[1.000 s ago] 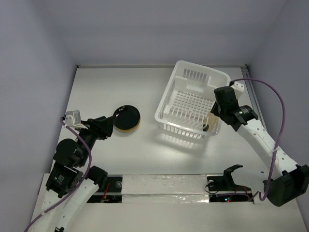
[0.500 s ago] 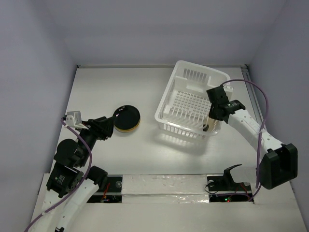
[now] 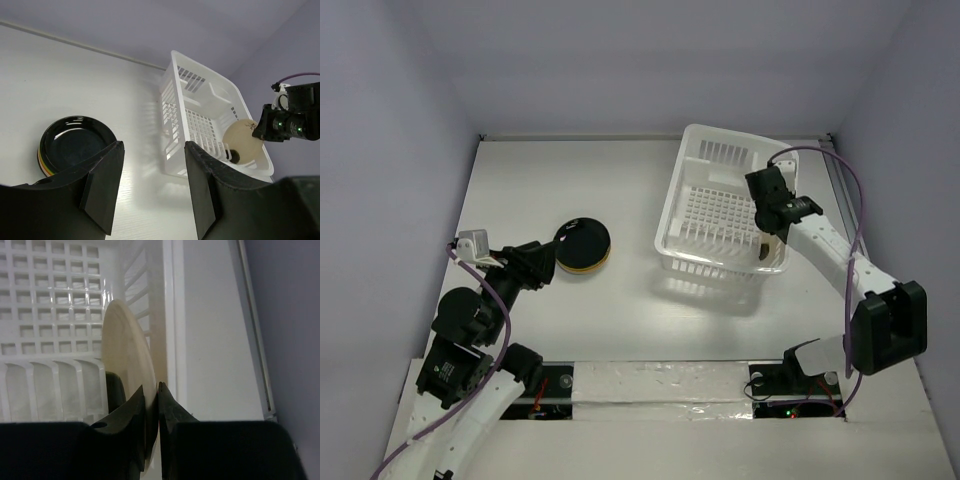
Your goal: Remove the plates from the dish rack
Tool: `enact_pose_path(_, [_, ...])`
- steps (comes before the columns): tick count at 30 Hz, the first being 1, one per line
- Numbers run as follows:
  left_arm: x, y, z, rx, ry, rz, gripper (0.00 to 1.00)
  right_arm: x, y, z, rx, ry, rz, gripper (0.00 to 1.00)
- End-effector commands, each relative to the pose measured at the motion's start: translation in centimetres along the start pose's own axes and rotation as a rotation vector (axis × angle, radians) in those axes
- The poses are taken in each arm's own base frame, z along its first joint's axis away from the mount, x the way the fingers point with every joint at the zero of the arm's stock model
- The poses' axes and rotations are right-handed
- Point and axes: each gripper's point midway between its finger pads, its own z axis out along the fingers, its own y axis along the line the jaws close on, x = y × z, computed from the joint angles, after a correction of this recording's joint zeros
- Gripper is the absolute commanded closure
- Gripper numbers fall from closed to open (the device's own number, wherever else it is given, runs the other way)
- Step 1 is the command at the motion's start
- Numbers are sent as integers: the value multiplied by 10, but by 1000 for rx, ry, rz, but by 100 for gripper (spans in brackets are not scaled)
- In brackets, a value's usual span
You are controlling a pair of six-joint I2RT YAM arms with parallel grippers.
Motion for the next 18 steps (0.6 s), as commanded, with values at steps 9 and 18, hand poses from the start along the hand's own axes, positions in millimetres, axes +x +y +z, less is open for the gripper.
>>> enact_pose_path(9, [-4, 0, 10, -4, -15, 12, 52, -92, -51, -73, -31, -335, 197, 100])
enact_pose_path(18, [-8, 6, 10, -32, -35, 12, 54, -135, -14, -170, -517, -522, 316, 100])
